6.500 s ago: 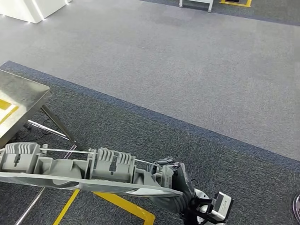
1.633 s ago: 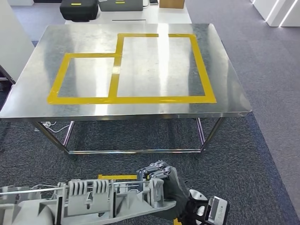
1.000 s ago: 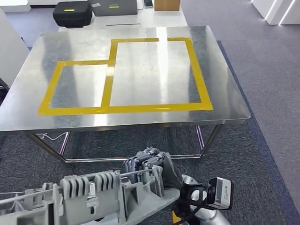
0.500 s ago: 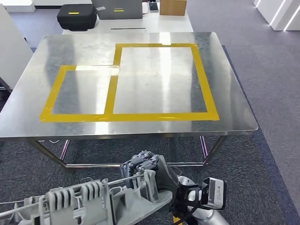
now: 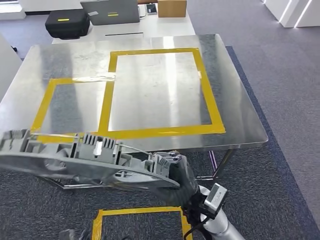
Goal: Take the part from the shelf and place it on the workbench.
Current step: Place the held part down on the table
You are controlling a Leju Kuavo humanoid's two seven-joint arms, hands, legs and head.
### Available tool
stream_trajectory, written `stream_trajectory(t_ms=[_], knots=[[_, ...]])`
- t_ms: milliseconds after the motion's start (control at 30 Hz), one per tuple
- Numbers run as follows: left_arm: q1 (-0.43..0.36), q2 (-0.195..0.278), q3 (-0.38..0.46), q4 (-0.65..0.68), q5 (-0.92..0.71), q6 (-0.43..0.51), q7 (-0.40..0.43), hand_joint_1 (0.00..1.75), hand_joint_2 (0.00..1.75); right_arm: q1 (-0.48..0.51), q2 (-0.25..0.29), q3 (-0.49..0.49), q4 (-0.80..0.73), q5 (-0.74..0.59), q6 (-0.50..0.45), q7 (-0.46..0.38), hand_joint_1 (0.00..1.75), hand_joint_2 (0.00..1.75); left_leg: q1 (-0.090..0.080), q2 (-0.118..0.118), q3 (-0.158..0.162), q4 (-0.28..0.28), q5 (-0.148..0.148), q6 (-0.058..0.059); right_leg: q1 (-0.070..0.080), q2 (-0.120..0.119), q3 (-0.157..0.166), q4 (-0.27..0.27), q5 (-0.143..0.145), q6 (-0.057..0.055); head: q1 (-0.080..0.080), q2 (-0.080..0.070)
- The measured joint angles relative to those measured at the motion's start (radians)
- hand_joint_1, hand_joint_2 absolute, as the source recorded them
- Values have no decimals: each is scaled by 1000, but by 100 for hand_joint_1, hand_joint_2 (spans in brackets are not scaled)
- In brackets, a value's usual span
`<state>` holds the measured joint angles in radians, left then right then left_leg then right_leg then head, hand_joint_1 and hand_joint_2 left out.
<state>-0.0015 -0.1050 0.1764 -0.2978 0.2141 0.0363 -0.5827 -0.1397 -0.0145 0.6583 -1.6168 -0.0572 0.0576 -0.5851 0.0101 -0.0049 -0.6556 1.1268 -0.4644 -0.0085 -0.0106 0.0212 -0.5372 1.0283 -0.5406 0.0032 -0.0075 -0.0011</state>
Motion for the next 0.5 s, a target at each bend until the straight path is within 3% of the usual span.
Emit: stream_trajectory(t_ms=[67,200,267,333,367,400,433,500], knots=[[22,30,-1,26,6,-8,-11,0,175,10,-5,-16,-3,7,0,1,175,175,-6,1,19,-54,4,7,2,-2,2,-1,-9,13,-3,0],[24,50,-4,58,5,-3,-2,0,175,17,-7,-28,-10,15,5,6,175,175,-6,-5,32,-77,-8,30,1,-12,-3,11,-27,36,-4,0],[22,54,-6,67,1,-1,0,0,175,22,-7,-33,-12,21,6,10,175,175,-3,-4,43,-83,-12,41,1,-14,-56,105,-68,43,-1,0],[18,58,-8,72,-4,-3,3,0,175,32,-8,-37,-15,24,6,14,175,175,-6,-4,47,-83,-18,48,1,-15,-138,237,-107,44,1,0],[17,60,-9,74,-6,-5,4,0,175,38,-8,-41,-18,26,7,16,175,175,-8,-5,51,-83,-21,51,1,-15,-167,272,-105,43,1,0],[17,61,-11,75,-7,-7,6,0,175,44,-8,-45,-20,29,7,18,175,175,-10,-6,56,-83,-25,52,2,-15,-177,269,-81,40,1,0],[17,61,-13,77,-8,-10,7,0,175,47,-8,-50,-23,33,8,20,175,175,-12,-8,63,-84,-29,53,4,-15,-166,227,-41,34,1,0],[15,61,-17,80,-11,-12,8,0,175,51,-9,-56,-29,37,10,23,175,175,-17,-9,76,-85,-37,51,10,-15,-114,98,36,15,-1,0]])
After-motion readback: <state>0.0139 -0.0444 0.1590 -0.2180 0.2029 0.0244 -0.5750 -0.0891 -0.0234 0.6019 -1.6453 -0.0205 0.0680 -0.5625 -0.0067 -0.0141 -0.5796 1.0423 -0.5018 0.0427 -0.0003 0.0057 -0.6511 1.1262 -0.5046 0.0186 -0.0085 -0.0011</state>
